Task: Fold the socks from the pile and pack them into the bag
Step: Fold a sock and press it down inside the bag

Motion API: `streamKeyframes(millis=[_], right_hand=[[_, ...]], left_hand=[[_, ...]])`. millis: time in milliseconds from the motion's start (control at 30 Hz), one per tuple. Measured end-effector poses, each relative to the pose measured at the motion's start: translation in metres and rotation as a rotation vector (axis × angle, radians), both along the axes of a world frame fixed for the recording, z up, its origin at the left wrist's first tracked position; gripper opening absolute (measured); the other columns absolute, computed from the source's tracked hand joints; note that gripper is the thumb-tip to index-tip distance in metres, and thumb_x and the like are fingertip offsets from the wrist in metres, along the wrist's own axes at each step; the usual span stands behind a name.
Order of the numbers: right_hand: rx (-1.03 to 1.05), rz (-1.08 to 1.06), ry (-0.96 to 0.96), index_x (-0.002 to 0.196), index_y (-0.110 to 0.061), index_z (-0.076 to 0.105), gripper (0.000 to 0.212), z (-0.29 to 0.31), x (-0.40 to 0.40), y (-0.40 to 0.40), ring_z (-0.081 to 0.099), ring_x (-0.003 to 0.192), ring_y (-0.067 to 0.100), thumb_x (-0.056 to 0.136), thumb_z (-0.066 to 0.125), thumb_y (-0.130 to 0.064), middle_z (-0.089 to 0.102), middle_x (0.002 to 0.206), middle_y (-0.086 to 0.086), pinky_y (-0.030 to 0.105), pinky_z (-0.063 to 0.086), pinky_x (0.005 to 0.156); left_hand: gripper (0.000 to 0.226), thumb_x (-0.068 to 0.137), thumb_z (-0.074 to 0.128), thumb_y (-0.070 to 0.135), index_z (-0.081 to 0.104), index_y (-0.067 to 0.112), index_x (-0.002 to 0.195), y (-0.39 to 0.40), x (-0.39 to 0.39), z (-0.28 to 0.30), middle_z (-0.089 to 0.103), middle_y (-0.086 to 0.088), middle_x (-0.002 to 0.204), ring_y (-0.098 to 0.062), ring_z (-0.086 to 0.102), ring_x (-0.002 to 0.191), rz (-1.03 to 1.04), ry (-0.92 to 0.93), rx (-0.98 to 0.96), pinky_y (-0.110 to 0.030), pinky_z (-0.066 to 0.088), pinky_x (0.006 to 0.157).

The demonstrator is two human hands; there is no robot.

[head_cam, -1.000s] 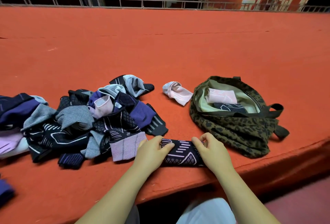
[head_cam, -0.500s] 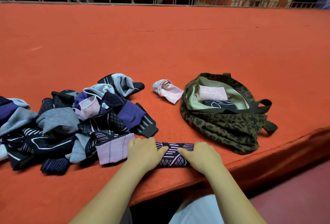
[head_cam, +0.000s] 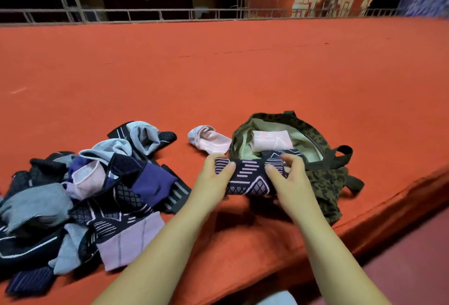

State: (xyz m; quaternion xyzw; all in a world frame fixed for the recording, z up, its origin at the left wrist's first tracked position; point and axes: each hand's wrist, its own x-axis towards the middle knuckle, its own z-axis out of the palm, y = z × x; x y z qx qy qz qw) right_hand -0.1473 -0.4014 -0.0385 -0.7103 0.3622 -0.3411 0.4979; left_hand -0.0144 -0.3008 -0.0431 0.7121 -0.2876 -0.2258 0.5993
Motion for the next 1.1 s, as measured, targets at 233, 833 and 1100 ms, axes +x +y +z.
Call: streamKeyframes(millis=[233,833,1100], right_hand=[[0.101,-0.097,-0.018,0.127,-0.012,0.03,0.048,0.022,0.017,-0.11,0.059,0.076,0.012,0.09,0.06,-0.014,0.054,0.092,-0.005,0.027,0.053,0.046],[-0.243,-0.131,0.666,0.107,-0.011,0.054,0.027,-0.035,0.036,-0.186,0.056,0.094,0.029,0.091,0.057,-0.032,0.06,0.113,0.013,0.034,0.041,0.071],[-0.324,-0.09,0.5,0.126,-0.014,0.053,0.048,-0.003,0.031,-0.141,0.043,0.126,0.03,0.089,0.054,-0.044,0.051,0.133,0.01,0.041,0.035,0.103]], left_hand=[[0.039,0.094,0.051,0.011,0.039,0.024,0.129,-0.097,0.012,0.021,0.056,0.01,0.098,-0.006,0.058,0.08,-0.12,0.339,-0.105,-0.026,0.054,0.052],[0.016,0.09,0.05,0.025,0.061,0.018,0.099,-0.14,0.011,-0.01,0.056,0.001,0.089,-0.015,0.05,0.074,-0.334,-0.066,0.345,-0.029,0.04,0.072],[0.021,0.093,0.054,0.023,0.059,0.026,0.113,-0.063,0.023,-0.001,0.059,0.008,0.11,-0.002,0.053,0.088,-0.246,-0.065,0.196,-0.025,0.041,0.083]])
